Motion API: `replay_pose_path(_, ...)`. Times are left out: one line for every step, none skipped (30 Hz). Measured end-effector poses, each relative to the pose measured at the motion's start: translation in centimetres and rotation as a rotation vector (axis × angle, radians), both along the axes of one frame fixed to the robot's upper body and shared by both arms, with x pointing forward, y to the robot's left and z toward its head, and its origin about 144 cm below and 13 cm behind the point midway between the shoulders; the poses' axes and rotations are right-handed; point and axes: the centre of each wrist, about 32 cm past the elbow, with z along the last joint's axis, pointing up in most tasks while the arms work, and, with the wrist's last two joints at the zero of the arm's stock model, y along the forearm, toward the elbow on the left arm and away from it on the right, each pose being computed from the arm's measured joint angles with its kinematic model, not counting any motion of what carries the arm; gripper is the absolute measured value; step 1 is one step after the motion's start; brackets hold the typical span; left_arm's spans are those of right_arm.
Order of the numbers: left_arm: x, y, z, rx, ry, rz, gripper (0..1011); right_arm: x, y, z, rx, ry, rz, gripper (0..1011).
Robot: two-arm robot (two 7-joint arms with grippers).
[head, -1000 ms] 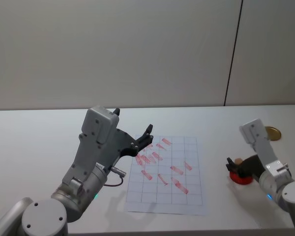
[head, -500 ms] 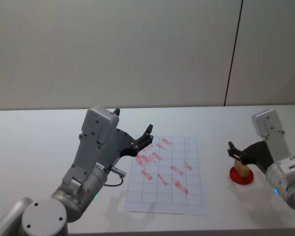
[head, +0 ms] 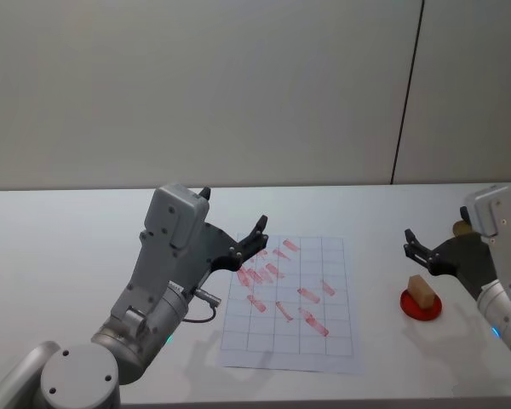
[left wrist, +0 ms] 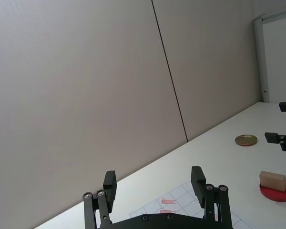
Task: Use the one hand to pick up the stamp and affix it onto the A4 paper.
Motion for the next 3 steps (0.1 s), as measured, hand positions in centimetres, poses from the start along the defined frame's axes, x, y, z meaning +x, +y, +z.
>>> replay_pose_path(0.00,0.00,0.00,0.000,0.000,0.000,993,-0.04,-0.02,0.02,0.002,-0.003,0.001,1001)
replay_pose_path(0.00,0.00,0.00,0.000,0.000,0.000,993,-0.13,-0.07,0.05,0.005,-0.008,0.002,1000)
replay_pose_path(0.00,0.00,0.00,0.000,0.000,0.000,993,-0.17,-0.08,0.06,0.007,-0.010,0.003,1001)
